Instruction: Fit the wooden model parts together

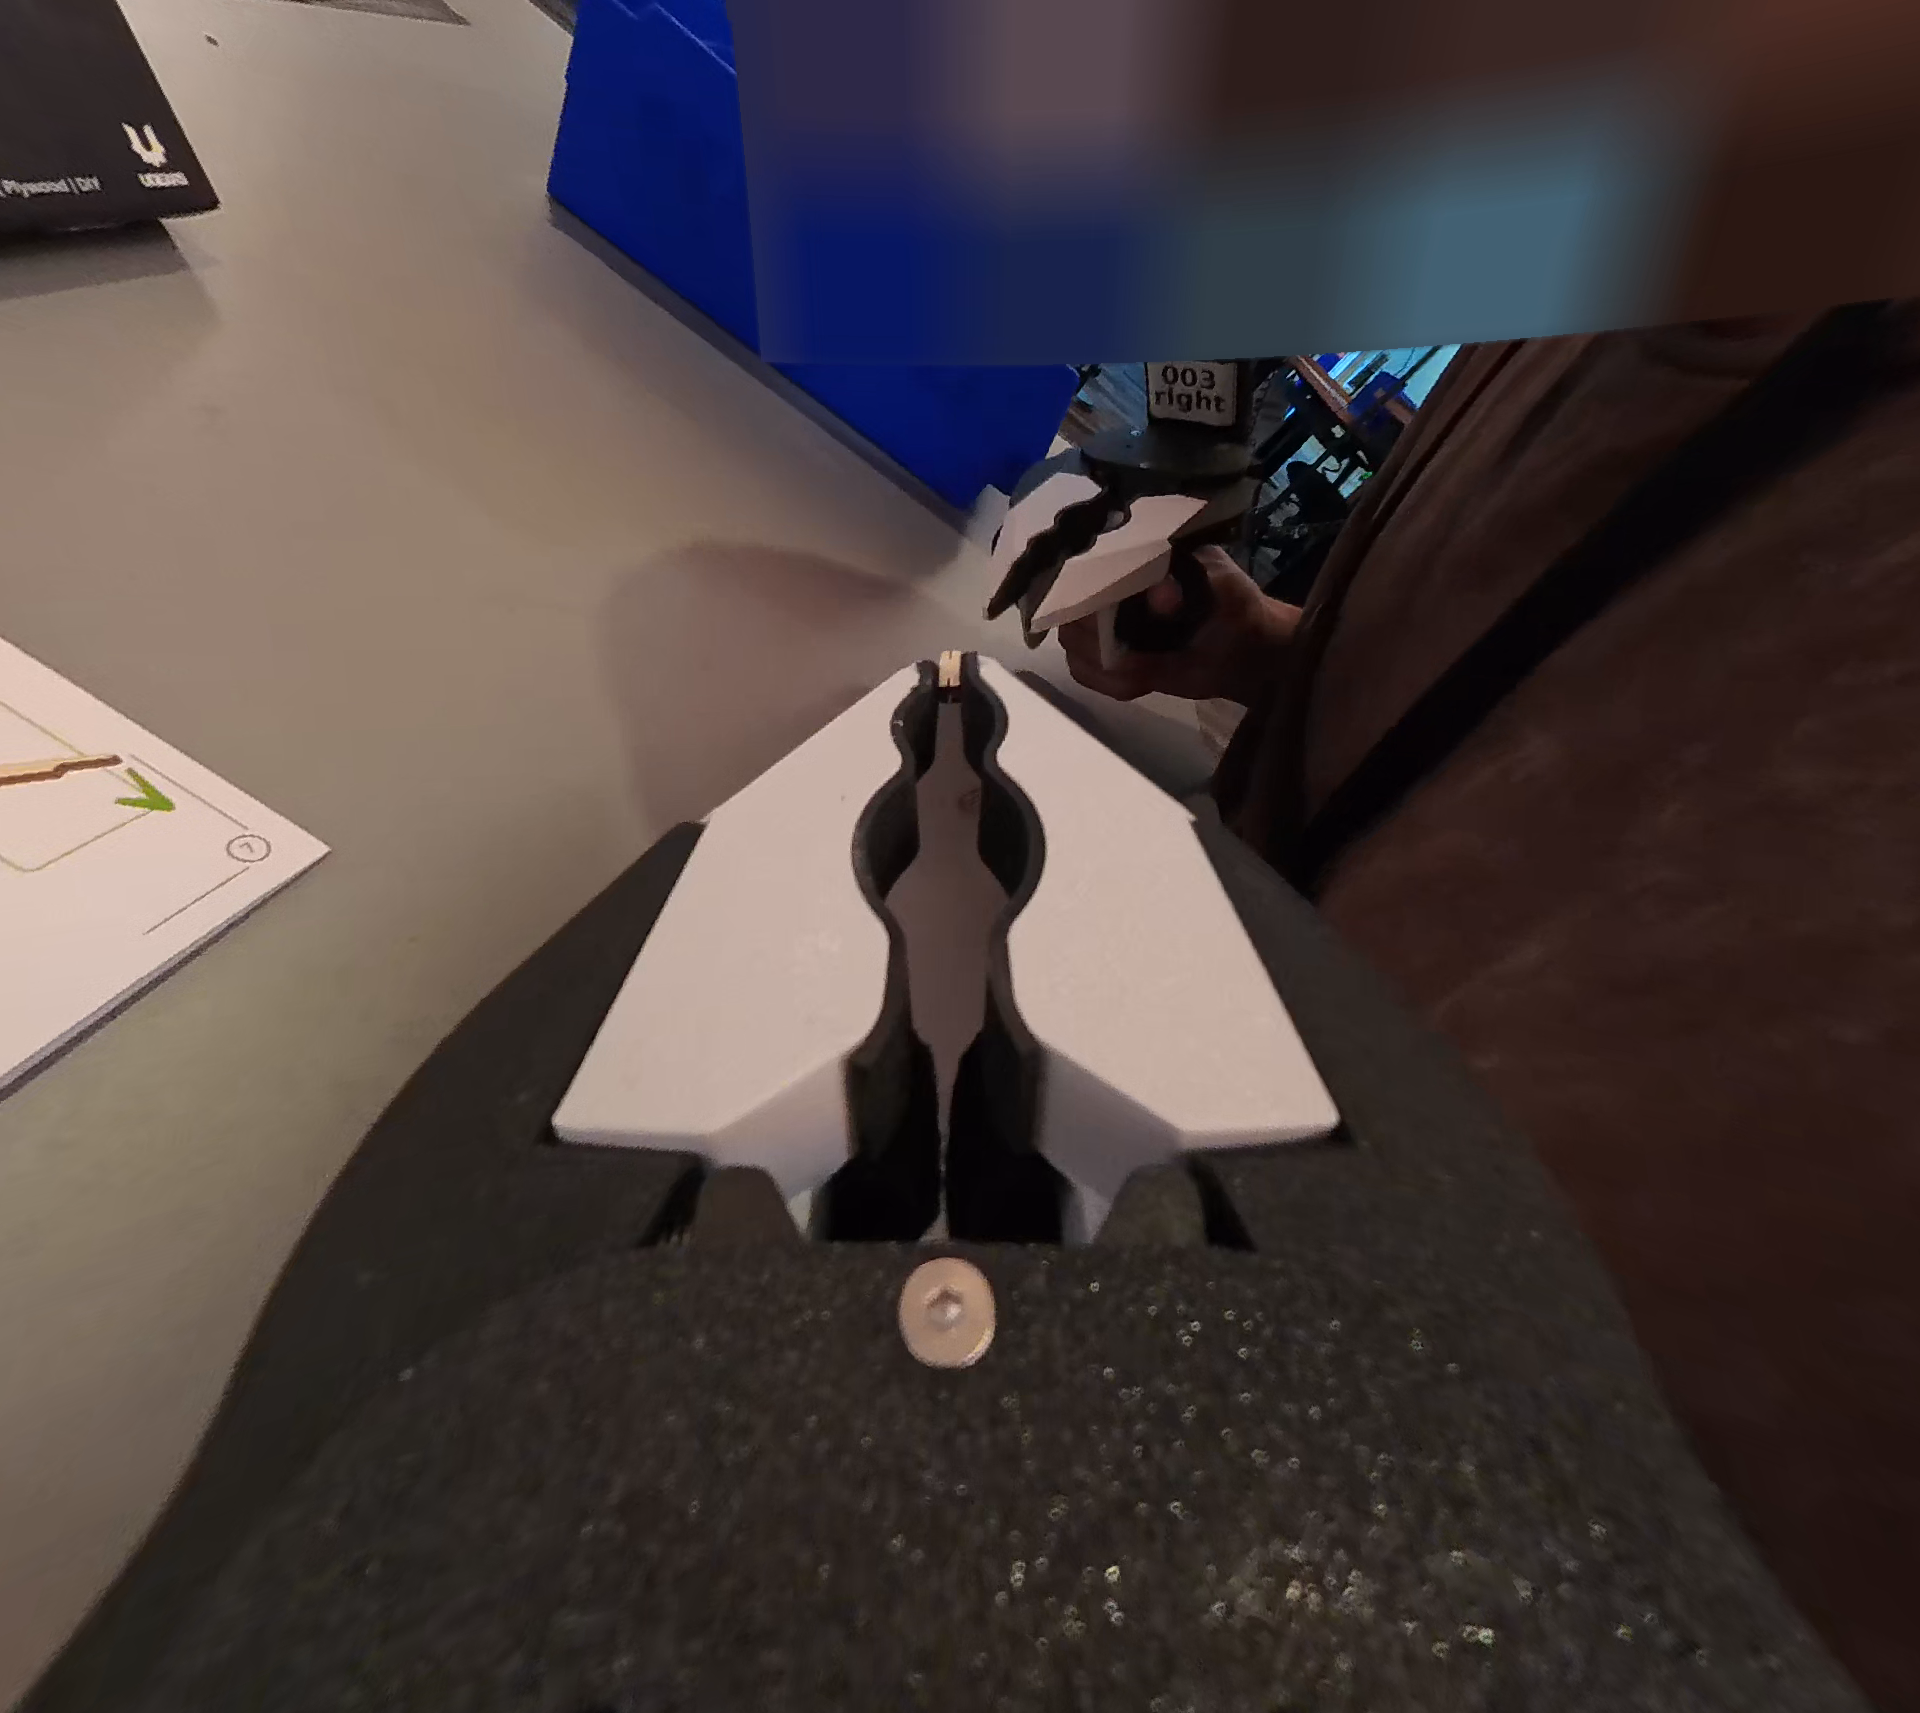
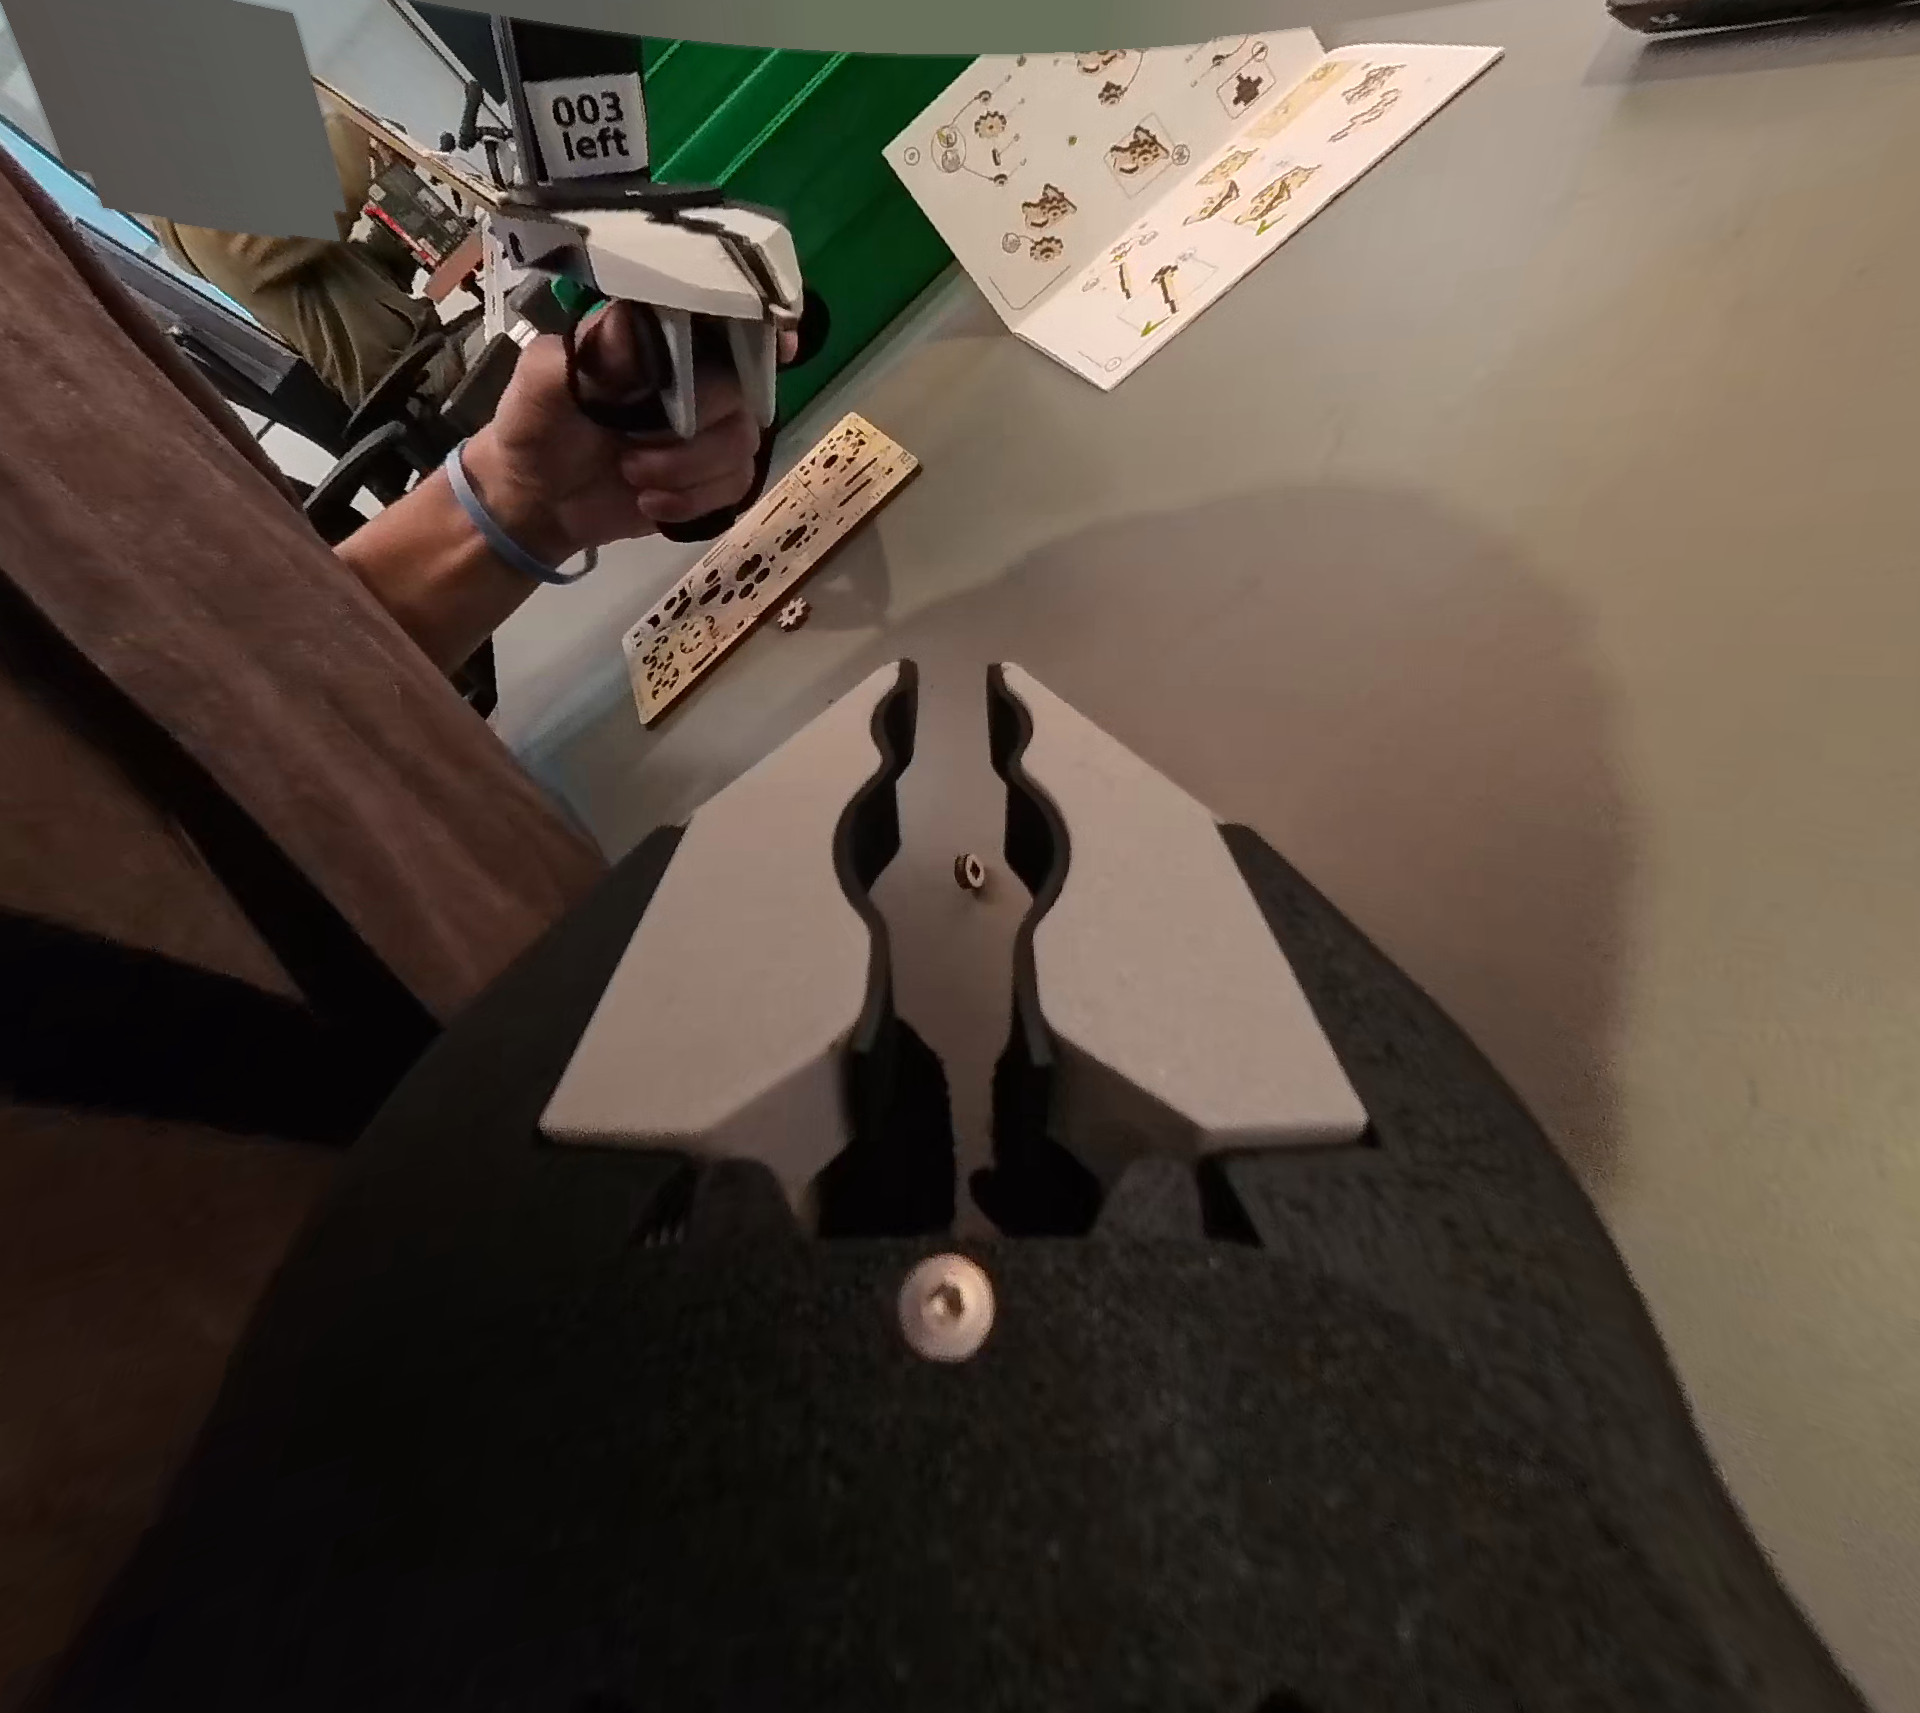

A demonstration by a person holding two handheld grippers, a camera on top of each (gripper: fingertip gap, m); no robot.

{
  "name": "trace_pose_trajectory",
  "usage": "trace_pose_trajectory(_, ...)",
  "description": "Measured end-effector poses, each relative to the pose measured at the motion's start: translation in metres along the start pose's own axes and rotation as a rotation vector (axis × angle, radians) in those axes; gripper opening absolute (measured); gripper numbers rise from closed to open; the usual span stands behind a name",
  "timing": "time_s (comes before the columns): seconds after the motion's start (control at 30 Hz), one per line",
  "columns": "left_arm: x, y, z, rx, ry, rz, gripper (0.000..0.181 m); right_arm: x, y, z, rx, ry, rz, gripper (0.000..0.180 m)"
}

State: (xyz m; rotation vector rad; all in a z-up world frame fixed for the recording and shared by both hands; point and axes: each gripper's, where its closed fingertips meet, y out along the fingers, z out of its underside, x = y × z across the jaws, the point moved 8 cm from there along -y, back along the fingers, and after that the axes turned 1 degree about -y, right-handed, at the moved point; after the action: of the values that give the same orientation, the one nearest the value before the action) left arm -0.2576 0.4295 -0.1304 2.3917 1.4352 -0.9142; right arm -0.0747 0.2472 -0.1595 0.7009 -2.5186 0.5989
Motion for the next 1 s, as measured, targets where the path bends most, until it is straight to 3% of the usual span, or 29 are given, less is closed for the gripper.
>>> trace_pose_trajectory(0.4, -0.002, -0.004, -0.002, -0.01, 0.002, -0.031, 0.001, 0.003, 0.003, -0.001, 0.007, -0.007, 0.004, 0.013)
trace_pose_trajectory(0.63, -0.037, -0.012, -0.011, -0.004, 0.081, -0.114, 0.001, 0.016, -0.011, -0.017, -0.005, -0.087, 0.099, 0.029)
trace_pose_trajectory(0.8, -0.061, -0.038, 0.01, 0.069, 0.11, -0.255, 0.001, 0.042, -0.013, 0.003, 0.217, -0.241, 0.072, 0.031)
trace_pose_trajectory(1.0, -0.091, -0.061, 0.033, -0.022, 0.112, -0.301, 0.001, 0.078, 0.013, 0.048, 0.402, -0.42, 0.053, 0.024)
